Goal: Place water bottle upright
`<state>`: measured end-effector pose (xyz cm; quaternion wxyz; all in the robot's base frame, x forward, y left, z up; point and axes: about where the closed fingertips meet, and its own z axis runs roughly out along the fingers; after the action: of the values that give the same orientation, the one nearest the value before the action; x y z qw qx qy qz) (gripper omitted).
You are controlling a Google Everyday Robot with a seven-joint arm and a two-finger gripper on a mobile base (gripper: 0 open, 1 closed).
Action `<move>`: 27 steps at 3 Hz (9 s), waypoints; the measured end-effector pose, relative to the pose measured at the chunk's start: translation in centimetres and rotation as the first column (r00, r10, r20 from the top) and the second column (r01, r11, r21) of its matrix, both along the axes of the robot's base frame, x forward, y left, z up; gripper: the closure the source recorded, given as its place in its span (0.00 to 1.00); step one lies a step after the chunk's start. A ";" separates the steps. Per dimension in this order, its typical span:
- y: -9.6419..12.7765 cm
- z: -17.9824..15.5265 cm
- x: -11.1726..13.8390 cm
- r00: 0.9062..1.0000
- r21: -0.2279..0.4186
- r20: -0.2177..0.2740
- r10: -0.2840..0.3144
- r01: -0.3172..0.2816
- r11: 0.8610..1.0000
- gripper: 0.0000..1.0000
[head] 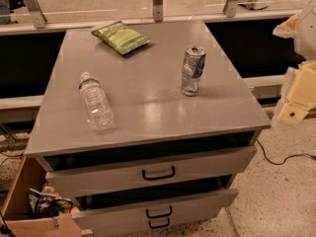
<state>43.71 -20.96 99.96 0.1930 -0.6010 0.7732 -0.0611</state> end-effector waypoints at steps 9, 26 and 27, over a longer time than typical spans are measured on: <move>27.8 -8.0 16.6 0.995 0.358 -0.089 0.040 -0.005 0.934 0.00; 32.6 -1.7 20.3 0.978 0.714 0.189 -0.083 -0.079 0.695 1.00; 35.2 -1.8 20.3 0.968 0.748 0.252 -0.004 -0.191 0.636 1.00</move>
Offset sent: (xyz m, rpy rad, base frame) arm 0.0416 0.0775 -0.0171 0.1019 0.0061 0.0793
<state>64.04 14.25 98.12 0.5202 -0.4906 0.6658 0.2132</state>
